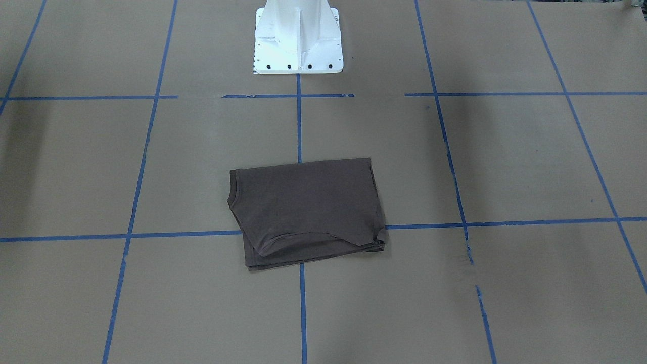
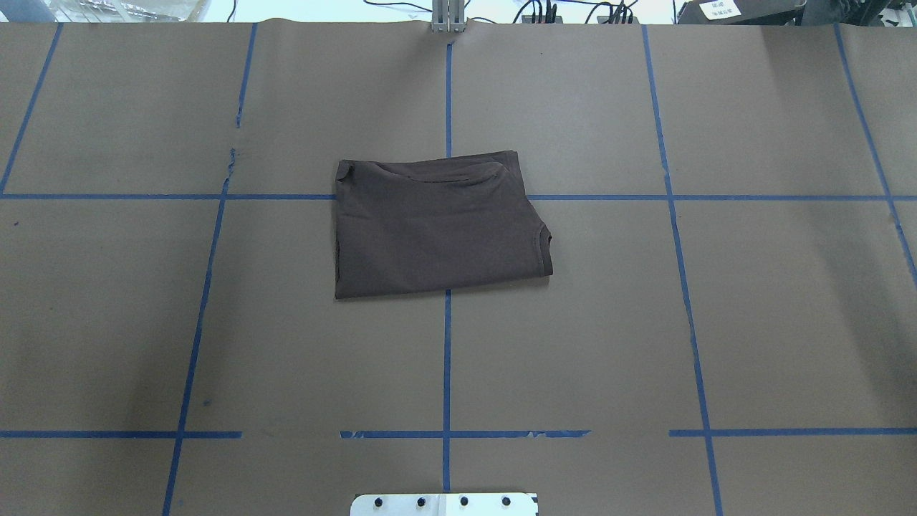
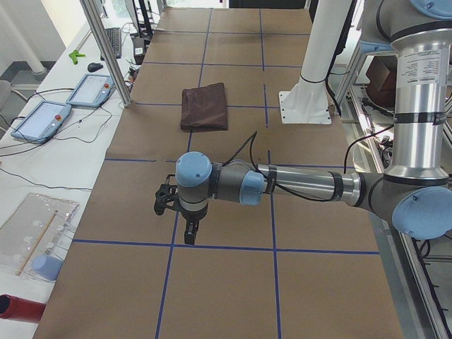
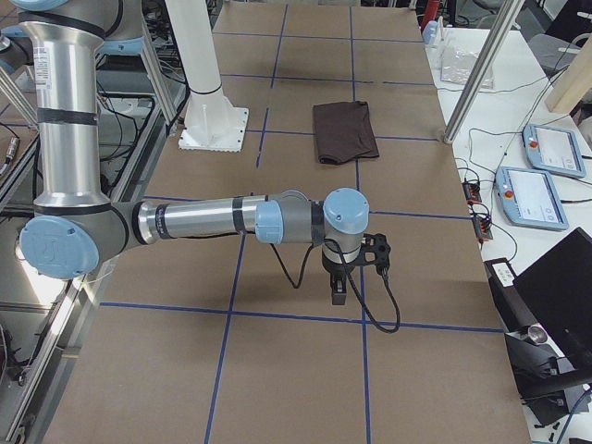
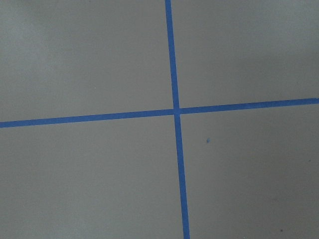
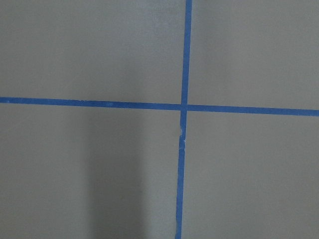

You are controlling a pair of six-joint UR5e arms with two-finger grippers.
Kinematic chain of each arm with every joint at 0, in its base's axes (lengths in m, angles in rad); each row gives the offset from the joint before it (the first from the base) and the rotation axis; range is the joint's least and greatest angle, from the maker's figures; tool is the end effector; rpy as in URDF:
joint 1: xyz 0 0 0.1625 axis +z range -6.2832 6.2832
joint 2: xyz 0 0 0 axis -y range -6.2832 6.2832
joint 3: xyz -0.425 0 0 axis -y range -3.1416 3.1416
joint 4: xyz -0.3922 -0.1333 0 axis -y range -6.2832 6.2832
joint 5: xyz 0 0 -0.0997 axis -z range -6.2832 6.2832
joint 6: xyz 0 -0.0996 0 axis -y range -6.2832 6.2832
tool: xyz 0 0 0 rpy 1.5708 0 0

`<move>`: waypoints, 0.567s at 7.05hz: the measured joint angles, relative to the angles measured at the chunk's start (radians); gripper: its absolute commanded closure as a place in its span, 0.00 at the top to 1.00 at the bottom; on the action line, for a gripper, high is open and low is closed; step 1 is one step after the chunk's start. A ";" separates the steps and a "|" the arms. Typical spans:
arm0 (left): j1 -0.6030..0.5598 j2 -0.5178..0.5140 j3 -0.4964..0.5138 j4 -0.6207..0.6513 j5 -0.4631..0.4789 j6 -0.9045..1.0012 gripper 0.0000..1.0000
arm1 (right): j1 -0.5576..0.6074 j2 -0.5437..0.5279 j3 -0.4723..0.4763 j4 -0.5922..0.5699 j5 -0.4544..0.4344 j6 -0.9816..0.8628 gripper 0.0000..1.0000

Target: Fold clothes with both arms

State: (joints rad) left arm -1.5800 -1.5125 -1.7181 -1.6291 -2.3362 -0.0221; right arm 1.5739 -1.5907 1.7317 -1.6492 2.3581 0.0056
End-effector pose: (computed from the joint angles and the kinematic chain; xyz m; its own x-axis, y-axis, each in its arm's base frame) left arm -0.0687 -0.4744 0.6083 0.7216 0.0732 -0.6884 0.0251 0.9910 0.1316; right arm 0.0642 -0.4836 0.5962 0.7059 -0.0365 0.7074 -0.0071 0.9983 0.0586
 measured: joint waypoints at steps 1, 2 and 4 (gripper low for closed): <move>0.000 0.000 0.000 0.000 0.000 -0.001 1.00 | 0.000 0.001 0.007 0.000 0.002 -0.001 1.00; 0.000 0.000 0.000 -0.001 0.000 -0.001 1.00 | 0.001 0.001 0.018 0.000 0.004 -0.003 1.00; 0.000 0.000 0.000 -0.001 0.000 -0.001 1.00 | 0.001 0.001 0.034 0.000 0.006 -0.004 1.00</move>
State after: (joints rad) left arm -1.5800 -1.5125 -1.7180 -1.6306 -2.3363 -0.0233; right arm 1.5751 -1.5893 1.7653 -1.6490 2.3637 0.0020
